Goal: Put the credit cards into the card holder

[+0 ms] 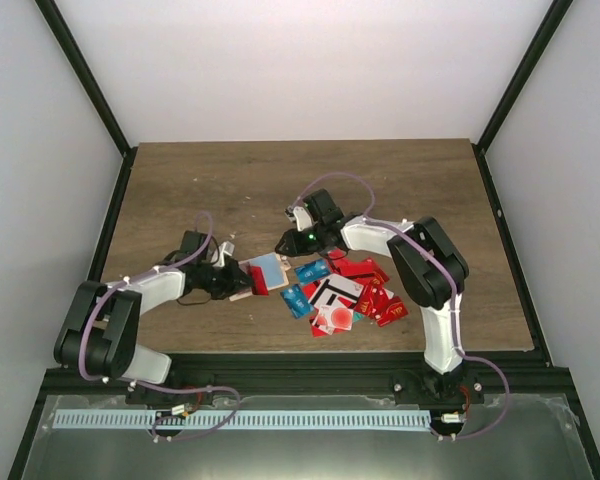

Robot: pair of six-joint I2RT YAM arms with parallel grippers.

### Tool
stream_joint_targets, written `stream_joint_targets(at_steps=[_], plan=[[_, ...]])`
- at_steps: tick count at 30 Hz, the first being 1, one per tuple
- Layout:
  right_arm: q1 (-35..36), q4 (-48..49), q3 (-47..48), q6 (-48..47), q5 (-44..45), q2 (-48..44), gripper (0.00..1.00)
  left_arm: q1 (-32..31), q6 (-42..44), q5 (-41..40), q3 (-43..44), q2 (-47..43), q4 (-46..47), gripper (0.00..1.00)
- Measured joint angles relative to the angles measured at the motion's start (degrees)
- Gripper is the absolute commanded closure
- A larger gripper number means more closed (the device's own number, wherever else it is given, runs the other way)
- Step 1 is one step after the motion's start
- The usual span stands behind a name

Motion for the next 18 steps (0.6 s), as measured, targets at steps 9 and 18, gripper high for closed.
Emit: stream_joint_targets(at_steps=[9, 18], plan=[[0.0, -0.15, -0.09, -1.27, -0.22, 2.45, 0.87, 0.11, 0.0, 1.97, 0.61, 3.54, 2.4, 0.96], [0.0, 0.52, -1.51, -1.95, -0.85, 3.13, 0.92, 0.28, -0.07, 3.56, 1.97, 6.97, 4.72, 0.96]])
